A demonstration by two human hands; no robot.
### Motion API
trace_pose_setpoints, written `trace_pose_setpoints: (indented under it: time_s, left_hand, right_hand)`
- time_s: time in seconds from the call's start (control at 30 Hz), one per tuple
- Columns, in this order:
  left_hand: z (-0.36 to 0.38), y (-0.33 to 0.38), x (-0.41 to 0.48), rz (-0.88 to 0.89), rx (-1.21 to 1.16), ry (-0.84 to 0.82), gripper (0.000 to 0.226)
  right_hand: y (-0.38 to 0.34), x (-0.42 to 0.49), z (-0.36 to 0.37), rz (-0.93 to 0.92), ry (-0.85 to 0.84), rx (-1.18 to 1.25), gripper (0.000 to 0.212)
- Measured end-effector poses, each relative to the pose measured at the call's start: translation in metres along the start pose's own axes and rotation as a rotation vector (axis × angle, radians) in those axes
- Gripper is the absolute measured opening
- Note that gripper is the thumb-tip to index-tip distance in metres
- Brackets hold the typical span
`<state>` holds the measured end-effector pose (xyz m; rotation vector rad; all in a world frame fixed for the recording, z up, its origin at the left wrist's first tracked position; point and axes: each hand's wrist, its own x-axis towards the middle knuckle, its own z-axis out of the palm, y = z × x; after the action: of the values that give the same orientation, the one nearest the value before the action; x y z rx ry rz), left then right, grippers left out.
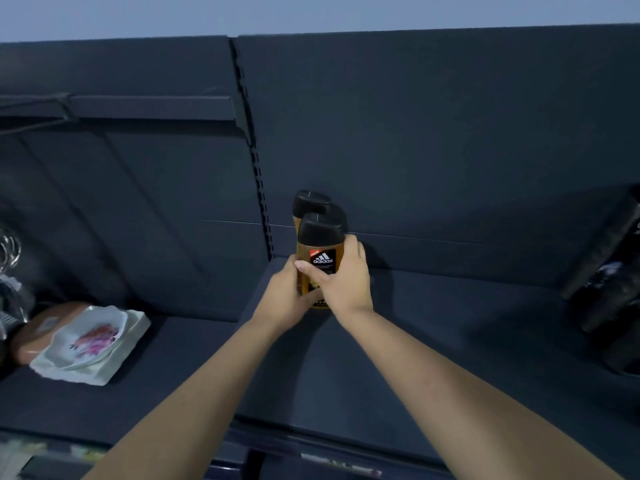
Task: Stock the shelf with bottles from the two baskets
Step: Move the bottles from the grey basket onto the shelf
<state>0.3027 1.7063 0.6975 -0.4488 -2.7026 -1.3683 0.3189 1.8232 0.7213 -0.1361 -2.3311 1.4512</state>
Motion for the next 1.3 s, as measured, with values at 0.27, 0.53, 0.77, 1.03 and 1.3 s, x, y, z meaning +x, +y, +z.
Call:
trace_pose_setpoints:
  time_s: [0.27, 0.53, 0.77, 1.03, 1.3]
  left_hand:
    - [-0.021, -0.018, 0.013, -0.012, 0.128, -0.079, 0.045]
    - [-0.026, -0.014, 0.013, -0.079, 0.236, -0.182, 0.054]
    - [-0.072, -0.022, -0.059, -0.162, 0.592, -0.003, 0.087]
    - [-0.172, -0.053, -0.201, -0.487, 0.695, 0.257, 0.098]
    - [-0.228, -0.113, -0.350, -0.730, 0.701, 0.349, 0.098]
  right_hand:
    - [-0.002, 0.003, 0.023, -0.025, -0.051, -0.024, 0.067]
    - [0.011, -0.004, 0.013, 0.020, -0.126, -0.100, 0.060]
    - [0.006, -0.048, 0.006, 0.074, -0.071, -0.190, 0.064]
    - [-0.076, -0.140, 0.055, -0.238, -0.027, 0.027, 0.045]
    - [-0.103, -0.275, 0.151, -0.480, -0.530, -0.101, 0.023]
